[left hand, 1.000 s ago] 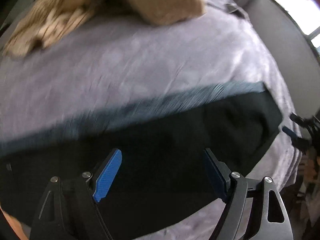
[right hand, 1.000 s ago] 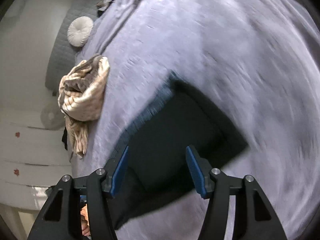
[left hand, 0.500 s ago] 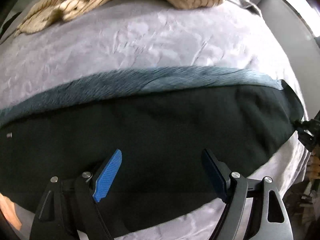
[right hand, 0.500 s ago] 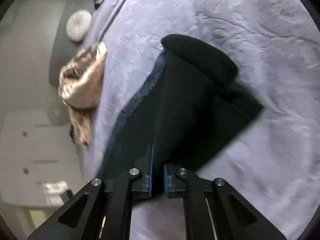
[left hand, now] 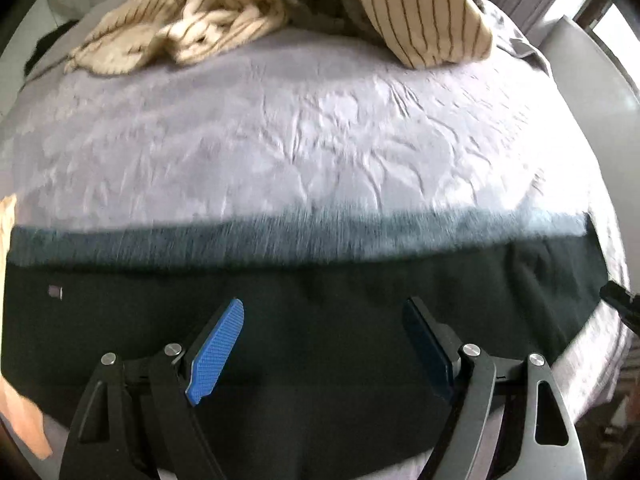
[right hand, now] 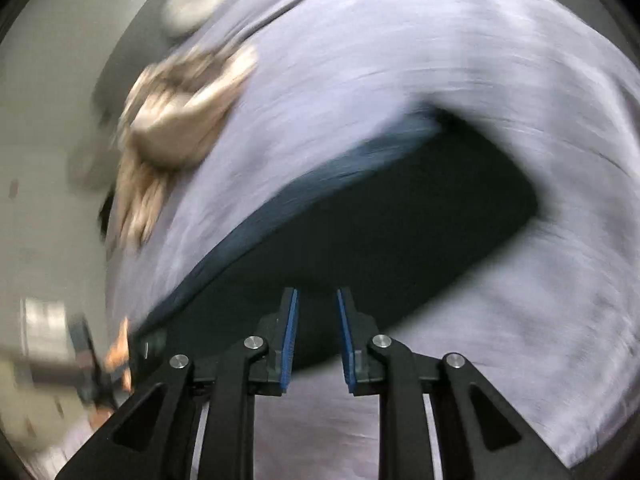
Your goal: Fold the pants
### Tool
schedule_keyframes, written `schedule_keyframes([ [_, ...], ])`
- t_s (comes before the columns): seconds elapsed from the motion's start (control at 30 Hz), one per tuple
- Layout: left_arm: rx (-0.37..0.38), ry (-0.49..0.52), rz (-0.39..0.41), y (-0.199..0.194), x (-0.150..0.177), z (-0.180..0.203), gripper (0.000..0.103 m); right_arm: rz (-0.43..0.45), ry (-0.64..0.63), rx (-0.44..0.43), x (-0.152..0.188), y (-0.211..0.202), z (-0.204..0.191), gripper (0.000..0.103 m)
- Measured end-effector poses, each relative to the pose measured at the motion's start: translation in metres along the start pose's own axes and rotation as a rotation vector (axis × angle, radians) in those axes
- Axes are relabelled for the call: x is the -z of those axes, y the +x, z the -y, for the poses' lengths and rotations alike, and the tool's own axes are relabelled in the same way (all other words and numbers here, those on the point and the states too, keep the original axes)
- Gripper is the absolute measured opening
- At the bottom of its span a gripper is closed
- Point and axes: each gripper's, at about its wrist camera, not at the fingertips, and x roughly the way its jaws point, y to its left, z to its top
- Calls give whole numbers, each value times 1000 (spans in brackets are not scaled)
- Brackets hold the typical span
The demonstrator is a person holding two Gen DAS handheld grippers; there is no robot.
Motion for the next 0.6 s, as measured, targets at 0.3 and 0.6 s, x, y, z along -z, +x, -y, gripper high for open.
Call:
schedule_keyframes([
  [0.3, -115, -13, 12, 45, -32, -39, 83, -65, -197, 186, -8, 105, -59, 29],
  [0.6, -199, -56, 6, -23, 26, -153, 83, -231, -66, -283, 60, 79, -101, 37],
])
